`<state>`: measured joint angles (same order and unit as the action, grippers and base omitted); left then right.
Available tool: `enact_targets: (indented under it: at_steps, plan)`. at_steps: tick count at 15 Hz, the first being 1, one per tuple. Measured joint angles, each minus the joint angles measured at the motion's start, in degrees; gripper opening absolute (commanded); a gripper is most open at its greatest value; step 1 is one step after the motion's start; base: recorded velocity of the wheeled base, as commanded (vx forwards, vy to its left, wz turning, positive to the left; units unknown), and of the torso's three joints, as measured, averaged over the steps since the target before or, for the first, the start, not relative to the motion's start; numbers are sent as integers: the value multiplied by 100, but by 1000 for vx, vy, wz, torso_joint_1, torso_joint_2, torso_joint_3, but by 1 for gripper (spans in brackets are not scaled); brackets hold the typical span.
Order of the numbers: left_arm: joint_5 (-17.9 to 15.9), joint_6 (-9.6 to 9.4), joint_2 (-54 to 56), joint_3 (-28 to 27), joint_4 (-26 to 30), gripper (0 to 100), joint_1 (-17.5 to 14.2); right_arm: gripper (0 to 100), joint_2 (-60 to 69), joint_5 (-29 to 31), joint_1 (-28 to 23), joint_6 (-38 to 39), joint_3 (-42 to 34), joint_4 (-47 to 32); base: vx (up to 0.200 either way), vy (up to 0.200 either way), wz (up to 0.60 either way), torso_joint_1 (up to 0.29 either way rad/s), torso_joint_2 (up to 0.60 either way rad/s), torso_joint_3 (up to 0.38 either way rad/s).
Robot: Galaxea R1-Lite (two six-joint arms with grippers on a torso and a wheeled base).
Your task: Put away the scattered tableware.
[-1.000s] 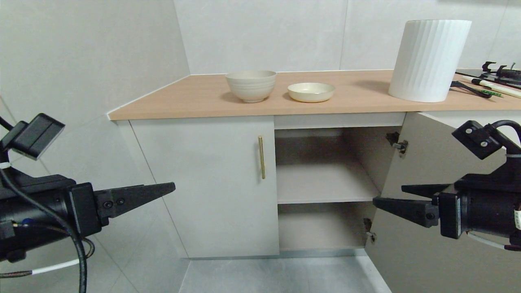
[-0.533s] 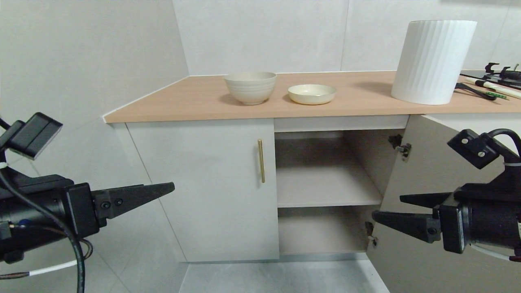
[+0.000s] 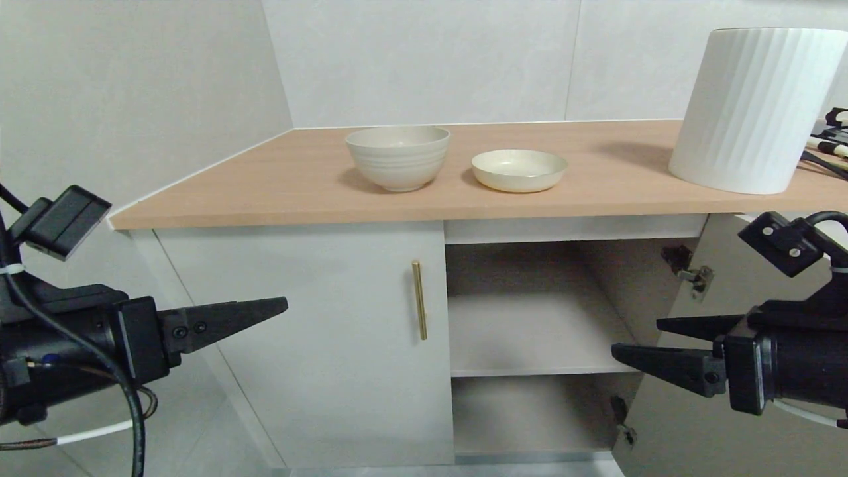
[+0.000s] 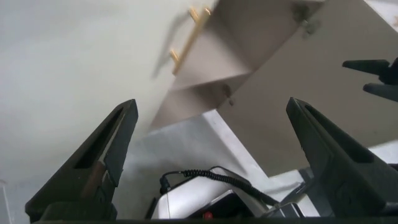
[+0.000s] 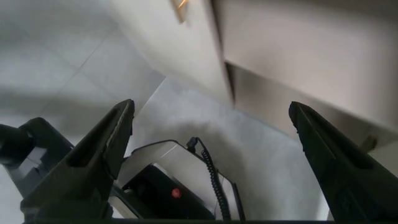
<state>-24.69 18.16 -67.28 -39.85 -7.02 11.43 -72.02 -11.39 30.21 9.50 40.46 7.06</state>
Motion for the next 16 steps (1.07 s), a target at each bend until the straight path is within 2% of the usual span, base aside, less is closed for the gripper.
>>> enact_targets:
  at_steps: [5, 8, 12, 16]
  plan:
    - [-9, 0, 17, 28, -1, 100, 0, 100, 100, -2, 2, -79, -77, 13, 0, 0, 0, 0, 0, 0]
    - [-5, -122, 24, 99, 2, 100, 11, 100, 118, 6, -2, -208, -118, 11, 0, 0, 0, 0, 0, 0]
    - [-2, -156, 9, 121, 10, 100, 20, 100, 102, 6, -4, -222, -124, 13, 0, 0, 0, 3, -16, -8]
    - [0, -156, 2, 116, 7, 100, 16, 100, 96, 9, -9, -222, -127, 9, 0, 0, 0, 66, -244, -250]
